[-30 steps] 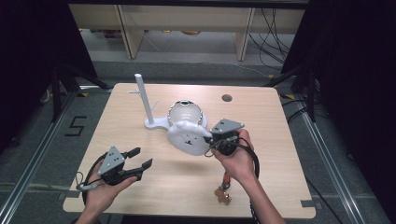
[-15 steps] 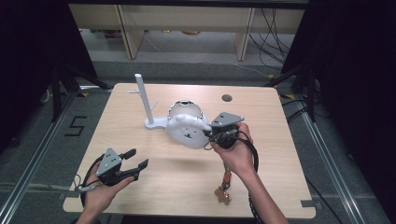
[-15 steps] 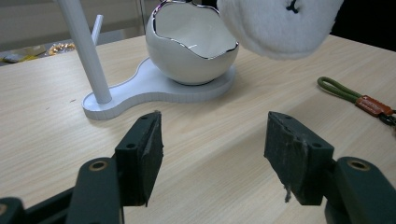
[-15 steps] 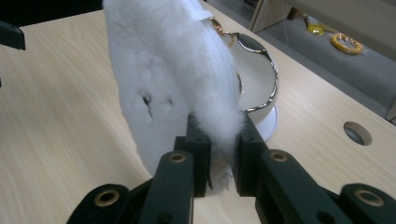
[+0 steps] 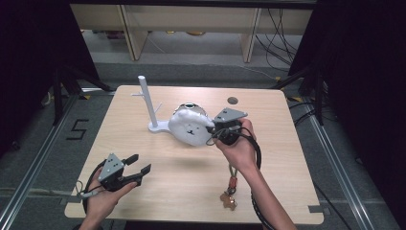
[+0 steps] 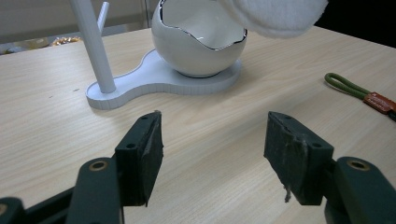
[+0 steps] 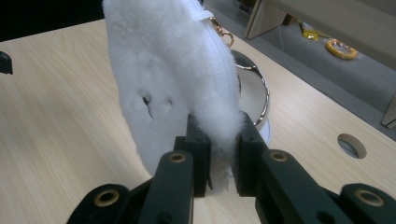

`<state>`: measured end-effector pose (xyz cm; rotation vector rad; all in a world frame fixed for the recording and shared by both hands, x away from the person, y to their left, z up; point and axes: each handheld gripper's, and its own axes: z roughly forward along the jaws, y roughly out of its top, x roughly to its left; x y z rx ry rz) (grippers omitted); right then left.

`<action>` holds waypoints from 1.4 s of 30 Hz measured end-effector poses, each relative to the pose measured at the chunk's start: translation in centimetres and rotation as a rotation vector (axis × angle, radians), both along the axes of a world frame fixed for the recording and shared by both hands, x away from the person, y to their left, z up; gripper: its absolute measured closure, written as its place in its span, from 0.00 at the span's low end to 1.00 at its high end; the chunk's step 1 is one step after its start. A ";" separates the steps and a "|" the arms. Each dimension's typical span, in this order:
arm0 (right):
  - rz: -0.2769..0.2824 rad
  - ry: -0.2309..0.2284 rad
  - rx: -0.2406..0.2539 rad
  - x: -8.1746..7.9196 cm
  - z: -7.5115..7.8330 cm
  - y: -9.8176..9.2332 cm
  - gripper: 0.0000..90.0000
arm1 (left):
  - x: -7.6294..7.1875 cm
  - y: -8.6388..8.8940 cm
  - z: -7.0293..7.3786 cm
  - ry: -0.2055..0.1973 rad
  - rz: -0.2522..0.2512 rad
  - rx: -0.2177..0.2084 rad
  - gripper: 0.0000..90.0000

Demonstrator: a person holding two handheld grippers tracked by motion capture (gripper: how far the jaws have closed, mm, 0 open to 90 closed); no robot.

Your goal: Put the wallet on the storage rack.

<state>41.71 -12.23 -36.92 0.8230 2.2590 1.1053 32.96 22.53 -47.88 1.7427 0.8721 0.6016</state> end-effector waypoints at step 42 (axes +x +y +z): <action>-0.077 0.069 -0.028 7.1 -1.6 2.9 0.89 | 0.2 -0.4 -0.4 0.008 -0.017 0.006 0.41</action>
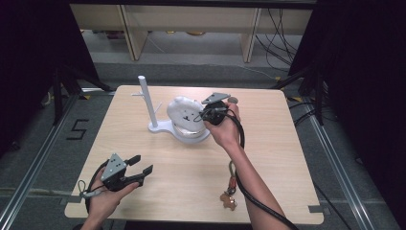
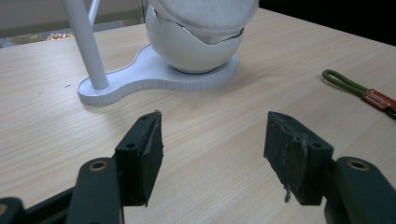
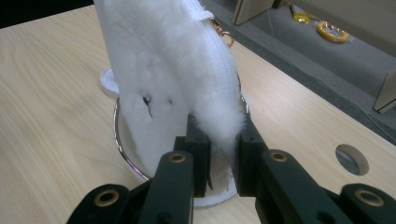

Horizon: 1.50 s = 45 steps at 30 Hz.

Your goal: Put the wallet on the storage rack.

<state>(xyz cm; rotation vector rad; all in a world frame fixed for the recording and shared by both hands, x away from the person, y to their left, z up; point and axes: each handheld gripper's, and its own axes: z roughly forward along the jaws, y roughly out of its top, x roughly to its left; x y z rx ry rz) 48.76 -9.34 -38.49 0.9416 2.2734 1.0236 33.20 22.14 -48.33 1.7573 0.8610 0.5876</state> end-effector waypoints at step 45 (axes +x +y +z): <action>-0.106 -0.014 -0.042 2.0 -1.3 0.6 0.57 | -0.1 -0.1 -0.1 0.009 -0.001 -0.013 0.41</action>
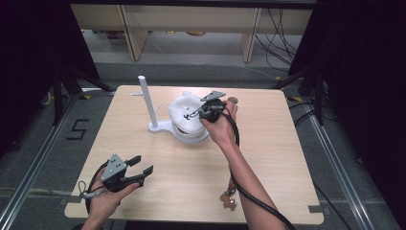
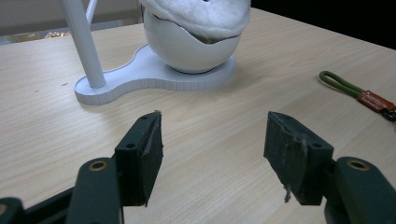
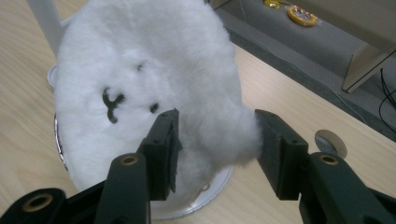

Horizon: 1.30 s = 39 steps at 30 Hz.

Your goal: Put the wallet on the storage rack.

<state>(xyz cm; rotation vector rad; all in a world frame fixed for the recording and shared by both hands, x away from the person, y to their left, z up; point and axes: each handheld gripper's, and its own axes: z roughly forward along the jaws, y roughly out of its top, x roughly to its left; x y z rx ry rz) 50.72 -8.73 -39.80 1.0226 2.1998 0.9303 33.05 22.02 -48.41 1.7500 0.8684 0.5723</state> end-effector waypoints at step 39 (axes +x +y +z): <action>-0.095 0.235 0.066 -5.5 -0.1 -6.2 0.54 | 0.1 -0.3 0.0 0.016 0.014 0.000 0.38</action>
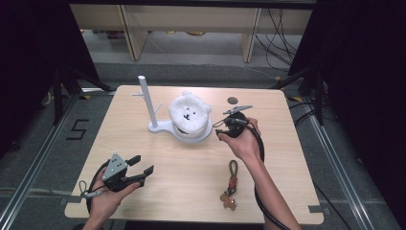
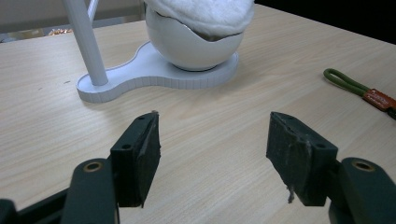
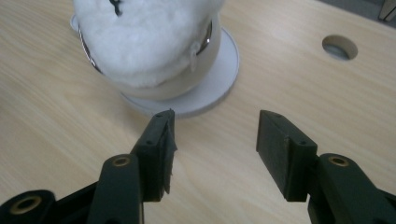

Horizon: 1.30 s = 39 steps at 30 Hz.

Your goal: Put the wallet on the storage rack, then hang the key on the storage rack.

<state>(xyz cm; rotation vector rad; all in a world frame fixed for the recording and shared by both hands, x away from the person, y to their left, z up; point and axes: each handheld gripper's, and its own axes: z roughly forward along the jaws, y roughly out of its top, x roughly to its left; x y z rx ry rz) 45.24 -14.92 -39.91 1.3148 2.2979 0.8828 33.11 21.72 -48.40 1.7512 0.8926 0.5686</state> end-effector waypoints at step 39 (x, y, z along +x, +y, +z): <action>-0.195 0.586 -0.013 -6.6 -7.2 -2.8 0.61 | -0.4 -0.2 0.0 0.004 -0.019 0.025 0.38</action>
